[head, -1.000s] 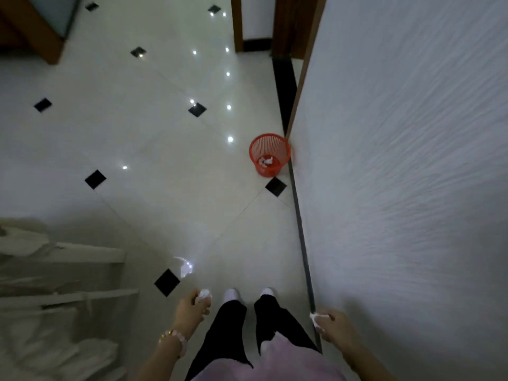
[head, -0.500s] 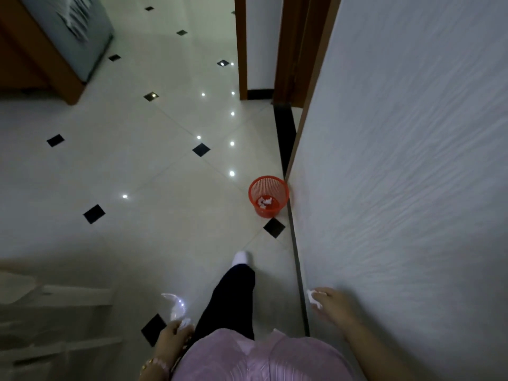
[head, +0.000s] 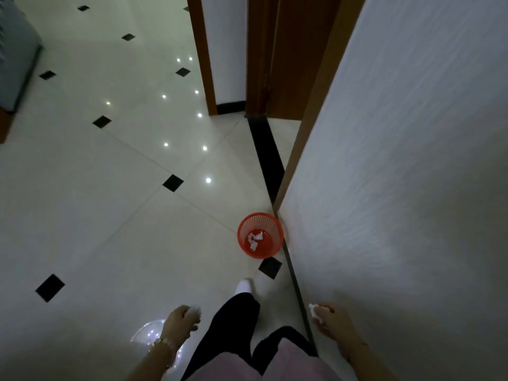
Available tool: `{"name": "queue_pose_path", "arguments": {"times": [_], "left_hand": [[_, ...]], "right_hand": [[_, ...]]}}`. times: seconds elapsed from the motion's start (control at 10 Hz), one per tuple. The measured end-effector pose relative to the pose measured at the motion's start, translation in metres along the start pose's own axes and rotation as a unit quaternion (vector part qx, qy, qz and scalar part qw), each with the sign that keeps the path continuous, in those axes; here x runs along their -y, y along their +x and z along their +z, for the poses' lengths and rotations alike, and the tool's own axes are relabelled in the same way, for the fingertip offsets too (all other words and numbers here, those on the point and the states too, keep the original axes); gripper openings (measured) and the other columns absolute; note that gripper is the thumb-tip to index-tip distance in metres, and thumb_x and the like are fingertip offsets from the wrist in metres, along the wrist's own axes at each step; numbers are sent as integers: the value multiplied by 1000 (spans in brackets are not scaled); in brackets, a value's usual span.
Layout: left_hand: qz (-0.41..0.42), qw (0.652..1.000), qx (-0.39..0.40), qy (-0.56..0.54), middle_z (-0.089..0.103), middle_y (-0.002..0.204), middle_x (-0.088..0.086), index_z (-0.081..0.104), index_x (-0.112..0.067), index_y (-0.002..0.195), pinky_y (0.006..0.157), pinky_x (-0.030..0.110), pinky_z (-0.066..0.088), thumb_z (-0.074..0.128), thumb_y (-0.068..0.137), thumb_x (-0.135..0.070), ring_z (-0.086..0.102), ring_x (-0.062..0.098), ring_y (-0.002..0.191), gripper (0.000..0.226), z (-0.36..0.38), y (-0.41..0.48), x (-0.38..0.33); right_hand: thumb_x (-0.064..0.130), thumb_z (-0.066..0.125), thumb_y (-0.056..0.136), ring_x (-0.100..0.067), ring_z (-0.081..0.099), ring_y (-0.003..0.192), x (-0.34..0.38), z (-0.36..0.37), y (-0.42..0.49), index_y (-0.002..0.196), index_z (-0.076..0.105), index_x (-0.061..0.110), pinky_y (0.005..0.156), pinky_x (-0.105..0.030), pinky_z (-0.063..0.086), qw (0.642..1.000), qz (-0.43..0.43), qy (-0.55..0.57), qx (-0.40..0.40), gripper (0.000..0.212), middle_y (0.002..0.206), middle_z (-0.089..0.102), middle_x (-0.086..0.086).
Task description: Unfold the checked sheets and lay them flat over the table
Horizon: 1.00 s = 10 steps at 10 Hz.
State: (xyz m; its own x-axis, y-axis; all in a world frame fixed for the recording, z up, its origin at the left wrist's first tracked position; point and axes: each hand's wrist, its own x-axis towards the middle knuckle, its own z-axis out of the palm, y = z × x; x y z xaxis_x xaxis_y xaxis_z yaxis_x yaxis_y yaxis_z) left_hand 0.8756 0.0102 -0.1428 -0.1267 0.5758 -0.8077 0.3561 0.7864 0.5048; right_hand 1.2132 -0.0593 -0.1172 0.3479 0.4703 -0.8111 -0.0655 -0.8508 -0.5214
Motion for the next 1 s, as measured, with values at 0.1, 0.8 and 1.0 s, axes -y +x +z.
{"name": "queue_pose_path", "arguments": {"times": [0.1, 0.8, 1.0], "left_hand": [[52, 996, 51, 42, 61, 63, 3, 59, -9, 74, 52, 23, 37, 60, 90, -23, 54, 16, 55, 21, 17, 42, -68], [-99, 981, 93, -138, 59, 117, 17, 52, -6, 123, 77, 37, 49, 53, 94, -16, 61, 31, 101, 31, 170, 242, -176], [-123, 984, 62, -114, 60, 110, 16, 53, -3, 112, 66, 28, 44, 46, 97, -14, 58, 21, 80, 20, 148, 229, -148]], "right_hand": [[6, 60, 89, -25, 54, 72, 33, 13, 24, 81, 61, -15, 62, -26, 48, 1000, 1, 25, -10, 22, 71, 53, -15], [8, 37, 100, -35, 44, 129, 128, 90, 257, 137, 39, -3, 96, -37, 38, 963, 159, 209, 64, 39, 121, 54, -15], [4, 49, 93, -37, 53, 122, 106, 73, 256, 124, 53, -3, 92, -37, 46, 974, 194, 112, 12, 32, 135, 52, -24]]}}
